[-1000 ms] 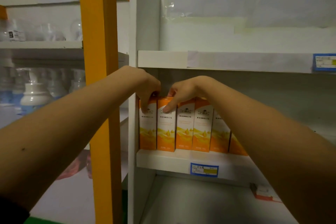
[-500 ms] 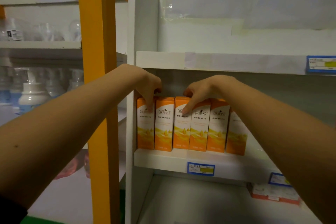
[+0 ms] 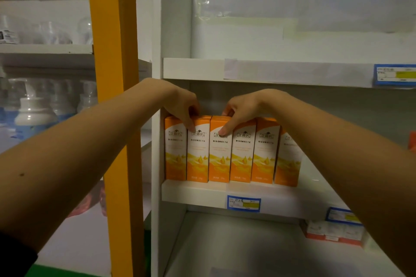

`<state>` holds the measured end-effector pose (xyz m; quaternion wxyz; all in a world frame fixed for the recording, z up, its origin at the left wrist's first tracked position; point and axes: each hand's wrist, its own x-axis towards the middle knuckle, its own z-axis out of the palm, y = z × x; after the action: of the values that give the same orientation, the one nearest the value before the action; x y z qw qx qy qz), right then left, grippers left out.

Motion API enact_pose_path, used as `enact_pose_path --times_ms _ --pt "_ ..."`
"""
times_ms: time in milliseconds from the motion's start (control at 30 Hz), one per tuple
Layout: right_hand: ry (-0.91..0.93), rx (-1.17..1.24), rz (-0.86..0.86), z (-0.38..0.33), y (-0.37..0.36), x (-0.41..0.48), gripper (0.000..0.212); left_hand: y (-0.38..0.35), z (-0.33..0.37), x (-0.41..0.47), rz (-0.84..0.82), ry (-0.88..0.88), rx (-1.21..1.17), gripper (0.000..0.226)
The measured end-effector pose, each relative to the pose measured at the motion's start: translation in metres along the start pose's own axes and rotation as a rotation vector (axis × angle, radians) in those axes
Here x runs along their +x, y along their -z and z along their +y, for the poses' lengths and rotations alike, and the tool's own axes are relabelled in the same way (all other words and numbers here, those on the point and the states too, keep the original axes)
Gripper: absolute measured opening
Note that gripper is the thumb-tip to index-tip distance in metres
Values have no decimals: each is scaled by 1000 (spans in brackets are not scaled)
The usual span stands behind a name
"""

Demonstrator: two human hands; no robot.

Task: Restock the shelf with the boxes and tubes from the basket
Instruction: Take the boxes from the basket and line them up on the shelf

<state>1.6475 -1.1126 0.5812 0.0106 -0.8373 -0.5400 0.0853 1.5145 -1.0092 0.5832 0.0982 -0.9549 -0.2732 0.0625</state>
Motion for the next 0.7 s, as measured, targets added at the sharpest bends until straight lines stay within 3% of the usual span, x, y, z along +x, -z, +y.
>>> enact_pose_path --times_ms 133,367,433,567,700 --pt "16 5 15 1 -2 -2 69 1 1 0 -8 11 -2 55" --pt "-66 -74 25 22 10 -13 105 6 9 -1 -2 31 -90 75" --pt "-116 -91 -15 31 10 -13 101 6 15 -1 22 8 -136 80" --pt "-99 -57 -16 40 4 -12 70 6 26 1 -1 -34 -219 70" --pt "-74 -27 -14 40 4 -13 67 5 27 2 6 -42 -277 66"
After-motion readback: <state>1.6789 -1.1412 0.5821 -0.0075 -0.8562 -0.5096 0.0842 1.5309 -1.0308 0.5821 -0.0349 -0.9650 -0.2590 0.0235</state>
